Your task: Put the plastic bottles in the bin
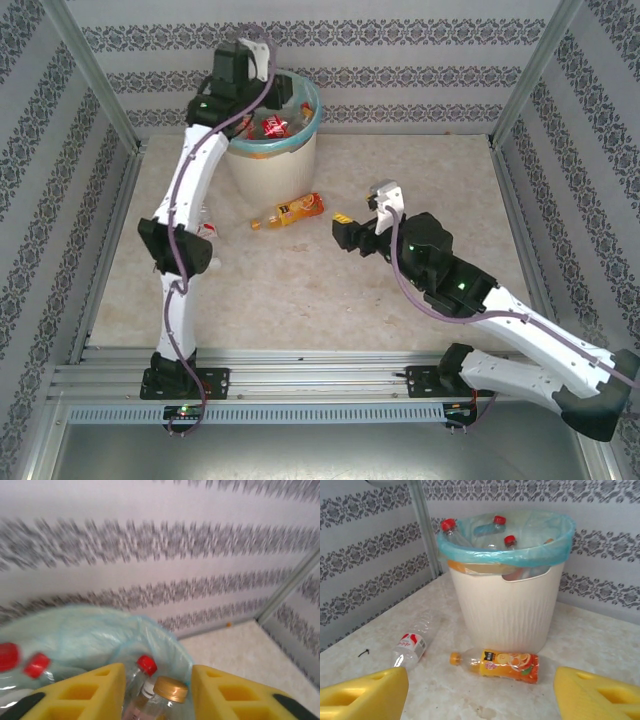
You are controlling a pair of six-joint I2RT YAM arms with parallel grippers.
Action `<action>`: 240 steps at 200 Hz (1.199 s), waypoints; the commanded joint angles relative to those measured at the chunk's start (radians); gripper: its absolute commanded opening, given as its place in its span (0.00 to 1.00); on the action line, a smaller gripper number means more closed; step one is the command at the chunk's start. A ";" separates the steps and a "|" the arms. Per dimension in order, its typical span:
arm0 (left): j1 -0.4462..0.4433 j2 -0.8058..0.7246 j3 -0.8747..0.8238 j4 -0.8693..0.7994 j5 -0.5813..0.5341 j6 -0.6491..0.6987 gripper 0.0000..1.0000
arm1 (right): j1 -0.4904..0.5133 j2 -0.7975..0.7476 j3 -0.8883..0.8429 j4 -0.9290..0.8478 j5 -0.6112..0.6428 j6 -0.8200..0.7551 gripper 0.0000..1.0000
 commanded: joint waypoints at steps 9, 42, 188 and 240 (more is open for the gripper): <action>-0.008 -0.370 -0.305 0.061 -0.204 0.039 0.50 | 0.056 0.164 0.162 -0.058 -0.015 0.031 0.76; 0.012 -0.802 -0.882 0.180 -0.478 0.073 0.58 | 0.154 0.483 0.396 -0.115 0.021 0.074 0.79; 0.020 -1.612 -1.661 0.052 -0.829 0.015 0.63 | 0.202 1.467 1.194 -0.237 0.046 0.228 0.87; 0.020 -1.619 -1.716 0.086 -0.773 -0.021 0.62 | 0.193 1.597 1.366 -0.306 0.038 0.225 0.88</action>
